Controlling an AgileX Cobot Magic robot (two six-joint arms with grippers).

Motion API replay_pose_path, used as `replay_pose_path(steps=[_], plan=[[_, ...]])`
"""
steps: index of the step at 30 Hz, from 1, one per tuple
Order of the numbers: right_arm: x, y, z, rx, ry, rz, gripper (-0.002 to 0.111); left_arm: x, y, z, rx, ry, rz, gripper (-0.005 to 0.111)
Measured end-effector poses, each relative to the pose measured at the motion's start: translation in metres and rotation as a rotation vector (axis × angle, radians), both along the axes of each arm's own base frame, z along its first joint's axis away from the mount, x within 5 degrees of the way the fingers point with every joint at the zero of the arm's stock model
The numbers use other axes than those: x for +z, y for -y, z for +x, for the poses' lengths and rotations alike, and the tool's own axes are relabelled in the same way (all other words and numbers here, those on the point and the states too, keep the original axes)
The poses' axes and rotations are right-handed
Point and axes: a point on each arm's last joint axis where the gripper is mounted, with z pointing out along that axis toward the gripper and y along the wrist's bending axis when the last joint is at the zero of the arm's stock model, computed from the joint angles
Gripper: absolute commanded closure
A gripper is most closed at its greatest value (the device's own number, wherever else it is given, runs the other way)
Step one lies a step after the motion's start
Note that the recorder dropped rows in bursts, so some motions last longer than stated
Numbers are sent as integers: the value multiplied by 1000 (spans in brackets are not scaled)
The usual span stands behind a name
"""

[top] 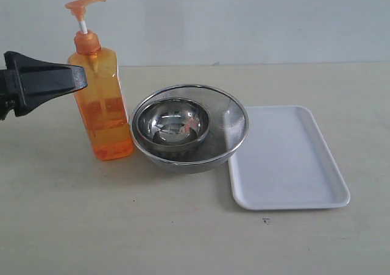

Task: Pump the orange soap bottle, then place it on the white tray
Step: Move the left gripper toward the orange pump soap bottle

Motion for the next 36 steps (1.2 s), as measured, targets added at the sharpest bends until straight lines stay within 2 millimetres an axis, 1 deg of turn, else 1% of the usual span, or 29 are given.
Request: replay_pose_path(steps=[4, 7, 10, 14, 19, 27, 36], plan=[[0, 0, 0, 0, 0, 0, 108, -8, 0, 5, -12, -25, 5, 25], [0, 0, 0, 0, 0, 0, 108, -8, 0, 6, -10, -28, 4, 25], [0, 0, 0, 0, 0, 0, 108, -8, 0, 6, -11, -26, 5, 14], [0, 0, 0, 0, 0, 0, 108, -8, 0, 6, -8, -29, -2, 9], [0, 0, 0, 0, 0, 0, 108, -5, 0, 8, 14, -15, -39, 9], [0, 0, 0, 0, 0, 0, 108, -4, 0, 8, 13, 0, -36, 9], [0, 0, 0, 0, 0, 0, 108, -5, -2, 9, -9, 97, 78, 9]])
